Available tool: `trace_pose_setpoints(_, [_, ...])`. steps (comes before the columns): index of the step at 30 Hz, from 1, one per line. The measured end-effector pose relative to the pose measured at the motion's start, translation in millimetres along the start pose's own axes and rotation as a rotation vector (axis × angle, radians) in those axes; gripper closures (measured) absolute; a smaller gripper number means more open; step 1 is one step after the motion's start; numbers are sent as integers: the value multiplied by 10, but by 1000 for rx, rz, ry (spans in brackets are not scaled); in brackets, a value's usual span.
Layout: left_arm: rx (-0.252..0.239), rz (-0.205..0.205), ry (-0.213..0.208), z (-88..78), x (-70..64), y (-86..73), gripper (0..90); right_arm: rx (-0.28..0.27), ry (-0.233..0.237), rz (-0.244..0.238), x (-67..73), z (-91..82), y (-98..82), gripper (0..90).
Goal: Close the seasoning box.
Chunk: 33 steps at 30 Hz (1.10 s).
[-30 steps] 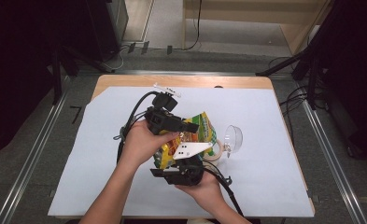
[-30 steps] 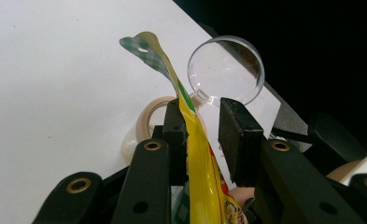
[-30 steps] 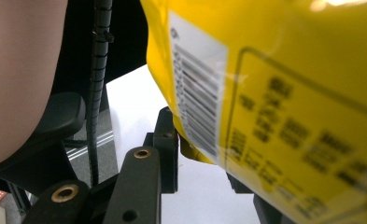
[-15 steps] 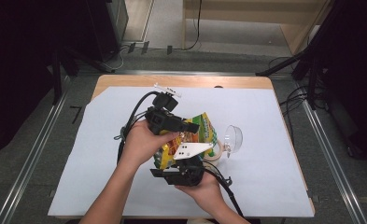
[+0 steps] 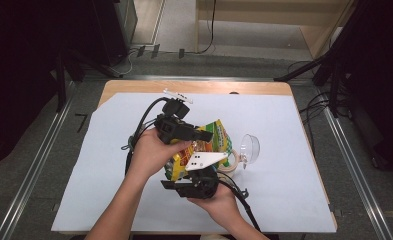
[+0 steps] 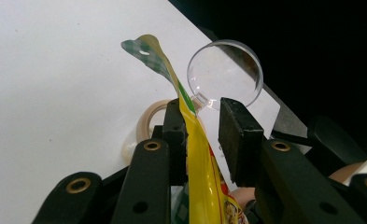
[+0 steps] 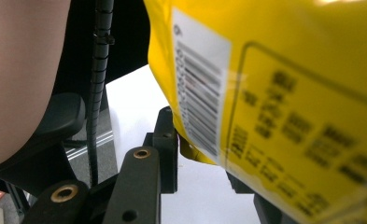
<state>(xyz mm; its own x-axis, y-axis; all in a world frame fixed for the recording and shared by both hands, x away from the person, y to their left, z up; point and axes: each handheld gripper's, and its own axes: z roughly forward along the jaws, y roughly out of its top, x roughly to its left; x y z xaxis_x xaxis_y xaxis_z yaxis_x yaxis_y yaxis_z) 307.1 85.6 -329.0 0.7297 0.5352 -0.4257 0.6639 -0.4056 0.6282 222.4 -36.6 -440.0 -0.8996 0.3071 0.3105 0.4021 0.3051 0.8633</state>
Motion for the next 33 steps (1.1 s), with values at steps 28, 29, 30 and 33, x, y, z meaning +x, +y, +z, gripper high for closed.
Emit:
trace_pose_setpoints(28, [21, -5, -11, 45, 51, 115, 729, 0, 0, 30, -46, -16, 39, 711])
trace_pose_setpoints(29, [23, -9, -19, 40, 66, 130, 729, 6, -6, 36, -56, -18, 67, 711])
trace_pose_setpoints(30, [29, -16, -24, 35, 75, 152, 729, 7, -5, 36, -60, -18, 80, 711])
trace_pose_setpoints(33, [35, -5, -15, 28, 68, 196, 729, -9, -2, 46, -67, -13, 114, 712])
